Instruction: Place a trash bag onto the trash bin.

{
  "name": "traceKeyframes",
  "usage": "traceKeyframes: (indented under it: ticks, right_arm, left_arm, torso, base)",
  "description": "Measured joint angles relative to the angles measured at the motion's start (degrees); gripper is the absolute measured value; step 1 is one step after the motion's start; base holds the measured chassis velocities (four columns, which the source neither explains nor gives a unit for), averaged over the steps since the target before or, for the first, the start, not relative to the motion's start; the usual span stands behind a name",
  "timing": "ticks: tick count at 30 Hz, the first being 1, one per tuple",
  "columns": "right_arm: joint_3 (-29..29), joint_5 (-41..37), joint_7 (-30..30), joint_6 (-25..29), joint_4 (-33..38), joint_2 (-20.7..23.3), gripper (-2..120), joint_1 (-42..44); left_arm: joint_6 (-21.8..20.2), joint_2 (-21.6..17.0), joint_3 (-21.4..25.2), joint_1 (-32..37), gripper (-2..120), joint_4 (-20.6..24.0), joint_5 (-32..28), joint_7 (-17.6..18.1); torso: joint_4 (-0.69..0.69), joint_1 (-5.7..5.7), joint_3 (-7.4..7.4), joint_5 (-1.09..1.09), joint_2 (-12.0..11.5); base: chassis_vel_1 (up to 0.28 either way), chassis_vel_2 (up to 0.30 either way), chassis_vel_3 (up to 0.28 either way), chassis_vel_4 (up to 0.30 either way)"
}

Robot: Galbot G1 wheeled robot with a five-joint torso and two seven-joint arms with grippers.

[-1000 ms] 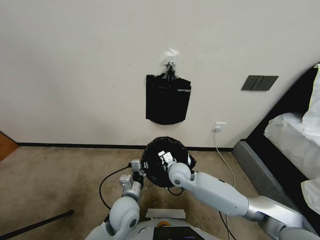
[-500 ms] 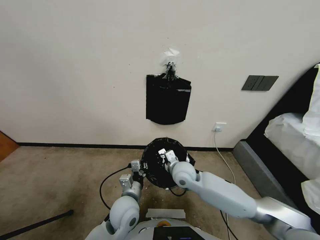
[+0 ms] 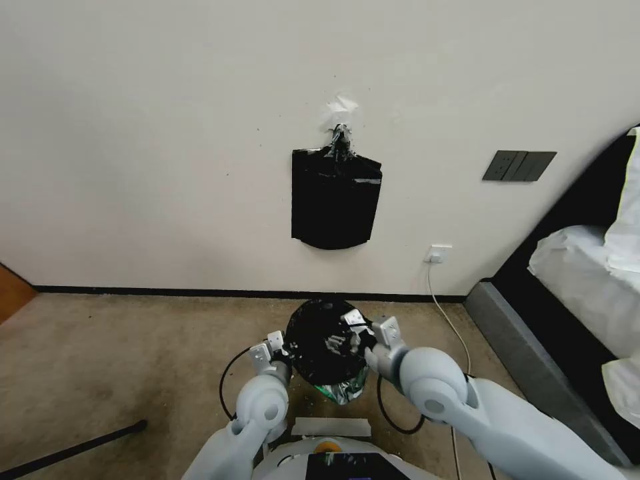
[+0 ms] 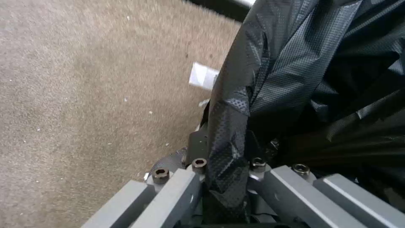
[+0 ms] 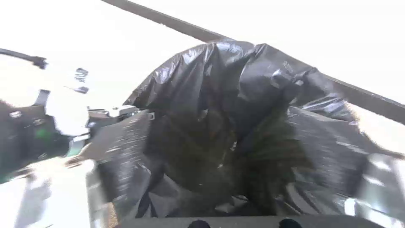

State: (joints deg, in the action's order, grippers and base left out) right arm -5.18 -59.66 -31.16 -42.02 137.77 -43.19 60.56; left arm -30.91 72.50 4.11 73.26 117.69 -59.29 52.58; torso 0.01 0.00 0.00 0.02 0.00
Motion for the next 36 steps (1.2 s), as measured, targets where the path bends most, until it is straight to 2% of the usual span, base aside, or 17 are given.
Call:
traceKeyframes:
  ticks: [4,7,10,11,14,15,17,19,22,23,24,27,28,31,34,35,36]
  right_arm:
    - [1.9,0.8,0.9,0.0,0.4,0.1,100,2.0]
    - [3.1,0.8,1.0,0.0,0.6,0.1,100,2.9]
    - [4.4,1.1,1.1,0.1,0.8,-0.2,100,3.9]
    - [4.4,1.1,1.1,0.1,0.8,-0.2,100,3.9]
    - [6.5,3.7,2.5,1.5,0.3,-1.4,100,6.3]
    - [6.5,3.7,2.5,1.5,0.3,-1.4,100,6.3]
    - [8.7,8.9,4.8,4.4,-1.2,-3.3,100,9.4]
    - [9.4,11.5,5.9,5.9,-1.9,-4.1,100,10.8]
    - [13.6,28.8,10.8,14.1,-6.4,-9.3,100,18.3]
    - [13.6,28.8,10.8,14.1,-6.4,-9.3,100,18.3]
    - [16.0,37.8,14.0,19.6,-9.0,-12.2,100,21.6]
    - [22.9,50.8,18.8,33.0,-15.2,-19.7,100,28.7]
    - [22.9,50.8,18.8,33.0,-15.2,-19.7,100,28.7]
    - [30.9,55.3,21.6,45.5,-19.4,-27.1,100,35.3]
    - [31.3,55.4,21.7,46.1,-19.6,-27.5,100,35.7]
    - [34.7,56.5,23.0,51.9,-20.3,-32.1,100,39.3]
    - [34.9,57.0,23.4,53.6,-20.3,-34.2,100,40.8]
  left_arm:
    - [-0.2,0.0,0.0,-0.7,1,-1.5,-0.2,-0.5]
    - [-0.2,0.2,0.2,-0.6,7,-2.1,-0.4,-1.8]
    - [0.0,0.3,0.3,0.2,23,-2.2,0.2,-3.4]
    - [0.0,0.3,0.3,0.2,23,-2.2,0.2,-3.4]
    - [2.1,-0.9,0.5,1.3,36,-0.8,3.5,-8.0]
    - [2.1,-0.9,0.5,1.3,36,-0.8,3.5,-8.0]
    - [4.8,-2.7,0.8,2.6,45,0.6,10.2,-13.8]
    - [5.4,-3.3,1.0,3.1,49,1.1,11.9,-15.2]
    - [12.4,-5.4,3.7,7.4,64,3.8,22.0,-22.9]
    - [12.4,-5.4,3.7,7.4,64,3.8,22.0,-22.9]
    - [17.5,-5.6,5.4,10.2,70,3.9,27.2,-26.7]
    - [29.0,-4.8,11.1,17.4,83,3.5,40.5,-34.0]
    - [29.0,-4.8,11.1,17.4,83,3.5,40.5,-34.0]
    - [37.8,-1.8,16.5,22.9,96,2.9,50.0,-37.3]
    - [38.4,-1.4,17.0,23.4,97,2.9,50.6,-37.5]
    - [43.1,1.7,20.1,27.5,99,3.0,54.1,-39.0]
    - [45.4,3.5,21.3,29.9,100,3.2,55.7,-39.6]
  torso:
    - [-0.01,0.0,0.0,-0.02,0.0]
    - [-0.01,0.0,0.0,-0.02,0.0]
    - [-0.01,0.0,0.0,-0.02,0.0]
    - [-0.01,0.0,0.0,-0.02,0.0]
    - [-0.01,0.0,0.0,-0.02,0.0]
    - [-0.01,0.0,0.0,-0.02,0.0]
    - [0.0,0.0,0.0,-0.03,0.0]
    - [-0.01,0.0,0.0,-0.03,0.0]
    - [-0.02,0.0,0.0,-0.01,0.0]
    - [-0.02,0.0,0.0,-0.01,0.0]
    - [-0.03,0.0,0.0,0.0,0.0]
    - [0.01,0.0,-0.01,0.01,0.0]
    - [0.01,0.0,-0.01,0.01,0.0]
    - [-0.04,0.0,0.0,-0.01,0.0]
    - [-0.04,0.0,-0.01,-0.02,0.0]
    - [-0.02,0.0,-0.01,-0.04,0.0]
    - [-0.01,0.0,-0.01,-0.01,0.0]
  base:
    - [0.0,0.0,0.0,0.0]
    - [0.0,0.0,0.0,0.0]
    - [0.0,0.0,0.0,0.0]
    - [0.0,0.0,0.0,0.0]
    - [0.0,0.0,0.0,0.0]
    - [0.0,0.0,0.0,0.0]
    - [0.0,0.0,0.0,0.0]
    - [0.0,0.0,0.0,0.0]
    - [0.0,0.0,0.0,0.0]
    - [0.0,0.0,0.0,0.0]
    - [0.0,0.0,0.0,0.0]
    - [0.0,0.0,0.0,0.0]
    - [0.0,0.0,0.0,0.0]
    - [0.0,0.0,0.0,0.0]
    - [0.0,0.0,0.0,0.0]
    - [0.0,0.0,0.0,0.0]
    - [0.0,0.0,0.0,0.0]
